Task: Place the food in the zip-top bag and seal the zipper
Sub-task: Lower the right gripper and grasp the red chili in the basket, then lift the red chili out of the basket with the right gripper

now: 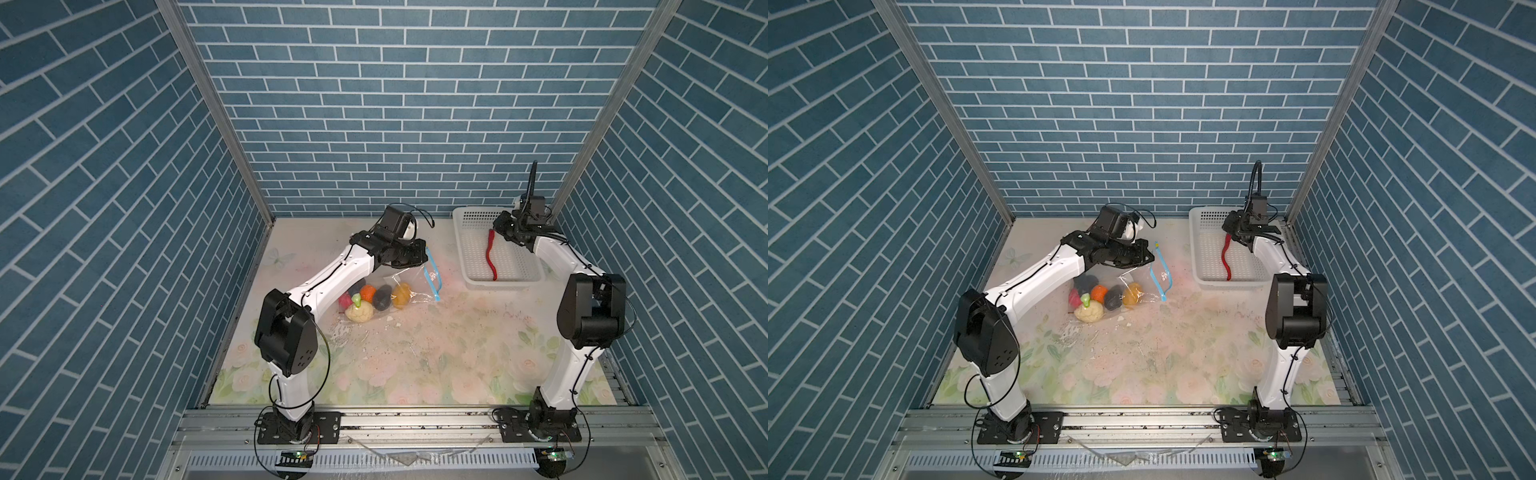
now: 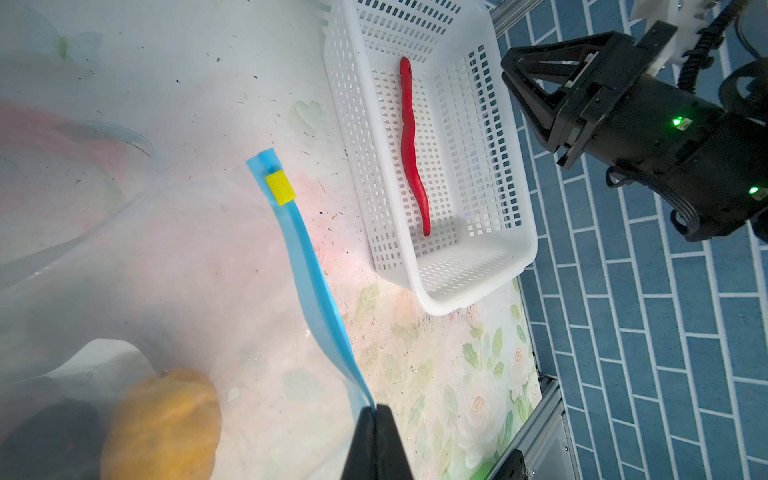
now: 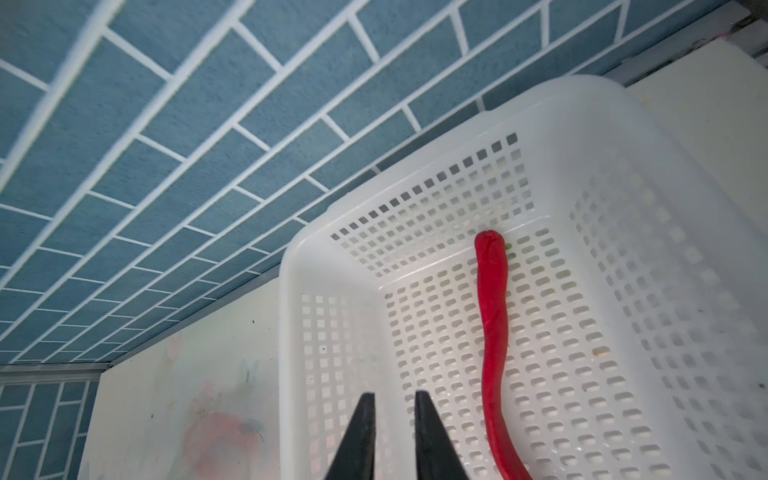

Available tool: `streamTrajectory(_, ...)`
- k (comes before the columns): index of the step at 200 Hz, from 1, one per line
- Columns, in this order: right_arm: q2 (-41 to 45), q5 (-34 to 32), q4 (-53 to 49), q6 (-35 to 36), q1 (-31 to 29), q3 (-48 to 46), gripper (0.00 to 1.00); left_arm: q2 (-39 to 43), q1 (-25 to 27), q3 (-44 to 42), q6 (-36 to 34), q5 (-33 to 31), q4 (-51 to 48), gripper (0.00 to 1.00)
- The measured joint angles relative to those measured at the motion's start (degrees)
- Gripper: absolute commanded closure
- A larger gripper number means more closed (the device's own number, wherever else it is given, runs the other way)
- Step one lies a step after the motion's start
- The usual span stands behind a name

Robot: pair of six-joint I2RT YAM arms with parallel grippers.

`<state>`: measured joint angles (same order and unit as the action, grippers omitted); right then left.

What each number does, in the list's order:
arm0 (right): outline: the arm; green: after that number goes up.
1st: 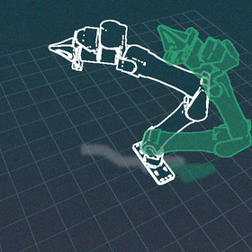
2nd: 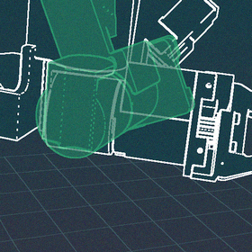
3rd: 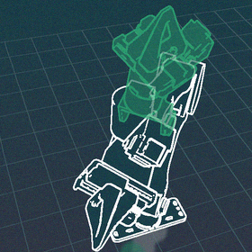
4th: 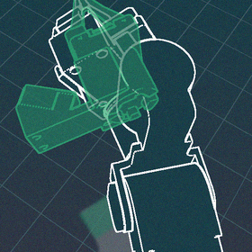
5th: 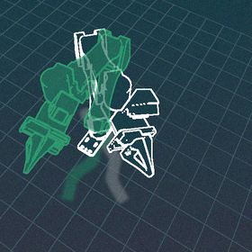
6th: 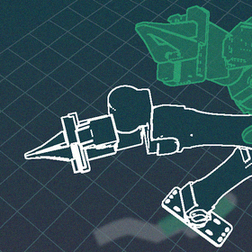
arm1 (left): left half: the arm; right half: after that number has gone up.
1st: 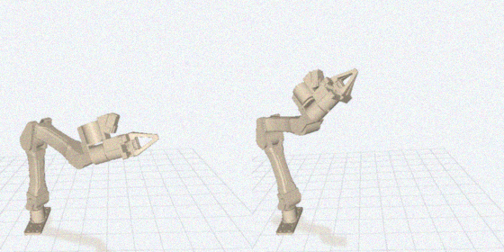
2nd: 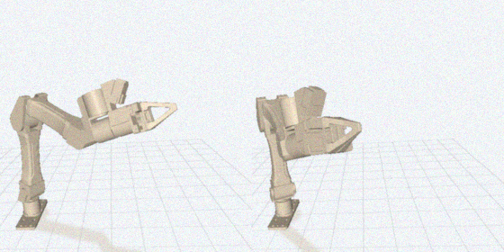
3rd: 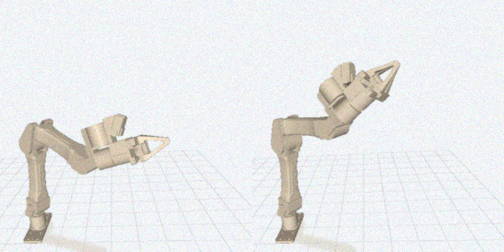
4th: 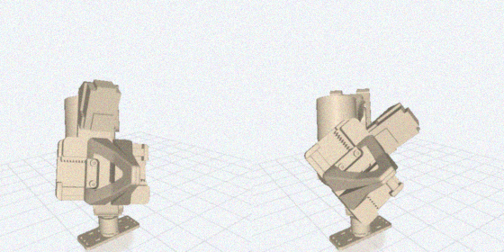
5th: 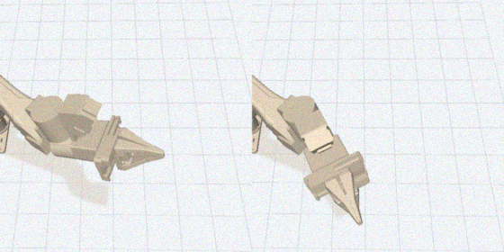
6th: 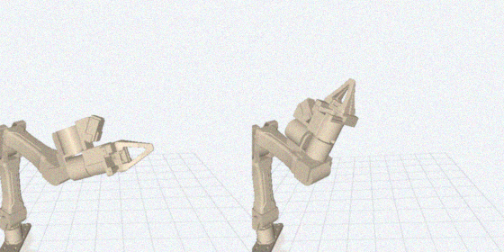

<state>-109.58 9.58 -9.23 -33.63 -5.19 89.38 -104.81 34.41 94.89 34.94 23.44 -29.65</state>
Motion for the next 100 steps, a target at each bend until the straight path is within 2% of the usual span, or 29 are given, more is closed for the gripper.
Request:
streamTrajectory(36,-3.3,-4.4,-7.2,2.9,-0.8,4.7,0.7,0.0,0.0,-0.2,0.0,0.0,0.2,0.97)
streamTrajectory(76,-18.9,-7.0,-20.0,7.0,-0.8,20.4,0.56,0.1,0.0,-0.8,0.0,0.0,0.4,0.98)
streamTrajectory(100,-25.1,-7.8,-25.8,8.2,-0.8,24.3,0.56,0.5,0.0,-1.1,0.0,-0.1,0.4,0.97)
